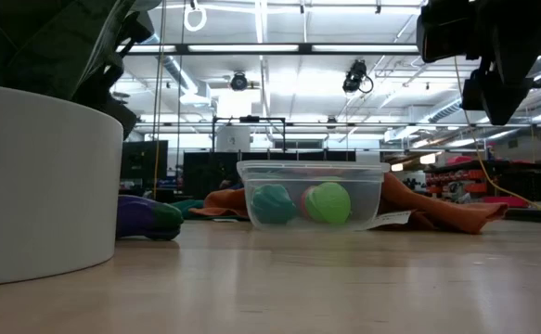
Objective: Pick and placing Produce into tupperware
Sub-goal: Put the lemon into the transparent bin
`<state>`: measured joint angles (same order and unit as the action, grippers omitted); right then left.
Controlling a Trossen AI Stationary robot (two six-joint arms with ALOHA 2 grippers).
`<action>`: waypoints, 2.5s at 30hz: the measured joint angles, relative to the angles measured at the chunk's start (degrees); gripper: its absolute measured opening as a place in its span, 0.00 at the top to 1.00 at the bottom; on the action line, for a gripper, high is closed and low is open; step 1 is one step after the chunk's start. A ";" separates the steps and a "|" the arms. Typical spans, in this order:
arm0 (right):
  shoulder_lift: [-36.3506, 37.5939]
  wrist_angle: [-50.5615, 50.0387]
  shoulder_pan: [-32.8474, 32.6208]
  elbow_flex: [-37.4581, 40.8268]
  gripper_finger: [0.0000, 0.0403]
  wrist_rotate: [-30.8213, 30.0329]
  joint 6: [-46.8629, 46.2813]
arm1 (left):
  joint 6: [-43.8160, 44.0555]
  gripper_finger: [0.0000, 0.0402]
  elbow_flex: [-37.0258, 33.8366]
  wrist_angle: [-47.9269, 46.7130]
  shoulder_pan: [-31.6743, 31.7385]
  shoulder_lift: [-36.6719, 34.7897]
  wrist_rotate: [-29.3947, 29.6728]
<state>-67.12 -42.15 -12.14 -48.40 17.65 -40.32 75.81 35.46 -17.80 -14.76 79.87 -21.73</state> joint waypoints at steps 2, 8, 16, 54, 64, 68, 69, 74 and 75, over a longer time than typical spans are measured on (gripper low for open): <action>0.01 0.00 0.00 0.00 0.51 0.00 0.01 | 0.08 0.12 0.00 1.24 -0.21 0.86 0.01; 0.01 0.00 0.00 0.00 0.51 0.02 -0.01 | 1.08 0.12 0.02 5.01 -0.39 2.96 0.01; 0.00 -0.01 0.00 0.00 0.51 0.02 0.00 | 1.96 0.12 0.02 6.93 -1.27 4.62 0.05; -0.01 -0.01 0.02 0.00 0.51 -0.60 1.08 | 1.55 0.49 0.02 6.95 -1.22 4.55 0.93; -0.01 -0.02 0.02 0.00 0.51 -0.68 1.43 | -1.96 0.48 0.07 6.97 -0.27 4.53 2.72; 0.01 -0.02 0.02 0.00 0.51 -0.68 1.47 | -2.91 0.51 0.09 6.97 0.77 4.53 3.08; -0.01 -0.01 0.02 0.00 0.51 -0.68 1.47 | -3.02 0.51 0.09 6.95 0.99 4.53 3.14; -0.01 -0.02 0.00 0.00 0.51 -0.70 1.47 | -4.39 0.52 0.09 6.73 1.86 4.53 3.27; 0.01 -0.01 0.00 0.00 0.51 -0.70 1.47 | -4.50 0.52 0.09 6.71 1.86 4.53 3.27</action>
<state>-67.11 -42.16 -12.14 -48.40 16.95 -38.85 71.31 35.55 -11.09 -12.91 84.40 -18.46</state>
